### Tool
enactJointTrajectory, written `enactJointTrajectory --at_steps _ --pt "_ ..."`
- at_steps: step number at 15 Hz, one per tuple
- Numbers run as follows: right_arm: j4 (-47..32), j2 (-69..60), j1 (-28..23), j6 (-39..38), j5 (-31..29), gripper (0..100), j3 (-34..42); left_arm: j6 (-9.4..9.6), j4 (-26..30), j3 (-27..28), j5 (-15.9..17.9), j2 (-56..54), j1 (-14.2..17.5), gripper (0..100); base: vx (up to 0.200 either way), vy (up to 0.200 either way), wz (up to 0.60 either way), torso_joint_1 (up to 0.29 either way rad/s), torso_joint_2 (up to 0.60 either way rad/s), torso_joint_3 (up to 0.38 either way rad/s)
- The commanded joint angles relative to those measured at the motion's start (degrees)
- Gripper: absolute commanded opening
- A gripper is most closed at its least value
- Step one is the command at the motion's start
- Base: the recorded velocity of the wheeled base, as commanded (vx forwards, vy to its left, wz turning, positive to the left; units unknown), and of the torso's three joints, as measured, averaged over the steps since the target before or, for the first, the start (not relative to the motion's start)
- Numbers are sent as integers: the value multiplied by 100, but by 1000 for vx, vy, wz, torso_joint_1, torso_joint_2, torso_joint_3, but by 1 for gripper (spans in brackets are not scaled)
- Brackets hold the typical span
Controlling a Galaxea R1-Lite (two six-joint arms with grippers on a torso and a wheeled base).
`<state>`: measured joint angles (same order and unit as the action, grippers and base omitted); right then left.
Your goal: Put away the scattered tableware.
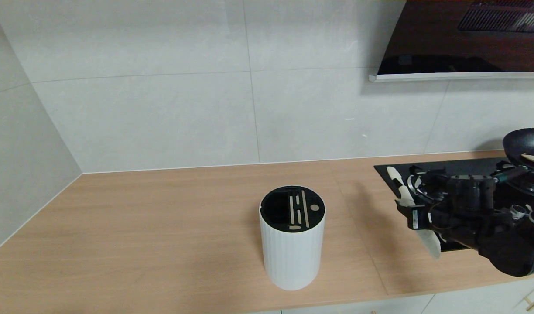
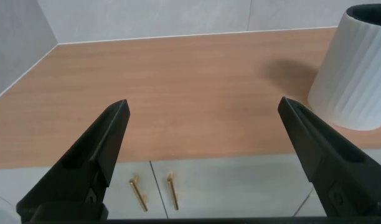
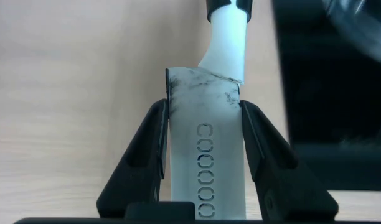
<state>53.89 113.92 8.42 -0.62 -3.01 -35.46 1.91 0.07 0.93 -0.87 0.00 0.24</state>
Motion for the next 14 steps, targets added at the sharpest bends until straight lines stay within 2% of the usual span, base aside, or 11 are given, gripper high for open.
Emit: enactJointTrajectory --at_steps 1,2,4,5,6,7,8,10,11,12,14 --pt "-11 -1012 265 1 -42 0 101 -16 37 443 183 0 2 100 0 0 0 0 0 0" --pt "-11 -1250 344 1 -94 0 101 -16 107 698 377 62 -24 100 0 0 0 0 0 0" --pt "-98 -1671 511 9 -182 0 -128 2 327 1278 1168 800 -183 100 0 0 0 0 0 0" --pt "-661 -1997 731 9 -200 0 -681 2 309 1982 1800 1960 -209 100 0 0 0 0 0 0" --pt "-661 -1997 731 9 -200 0 -681 2 309 1982 1800 1960 -209 100 0 0 0 0 0 0" --pt "-1487 -2357 1047 9 -191 0 -1288 -16 309 2948 2205 3489 -209 100 0 0 0 0 0 0" --pt "-1689 -2445 1302 1 -200 0 -1464 -51 300 3318 2389 4184 -235 100 0 0 0 0 0 0" --pt "-1733 -2489 1698 1 -261 0 -1464 -323 230 3827 2451 5177 -631 100 0 0 0 0 0 0" --pt "-1733 -2489 1926 -8 -323 0 -1402 -754 -86 4029 2451 5845 -991 100 0 0 0 0 0 0" --pt "-1733 -2489 2076 -26 -332 0 -1323 -1097 -561 4056 2451 6240 -1343 100 0 0 0 0 0 0" --pt "-1733 -2506 2374 -26 -340 0 -1121 -2222 -1783 4056 2451 7031 -2099 100 0 0 0 0 0 0"
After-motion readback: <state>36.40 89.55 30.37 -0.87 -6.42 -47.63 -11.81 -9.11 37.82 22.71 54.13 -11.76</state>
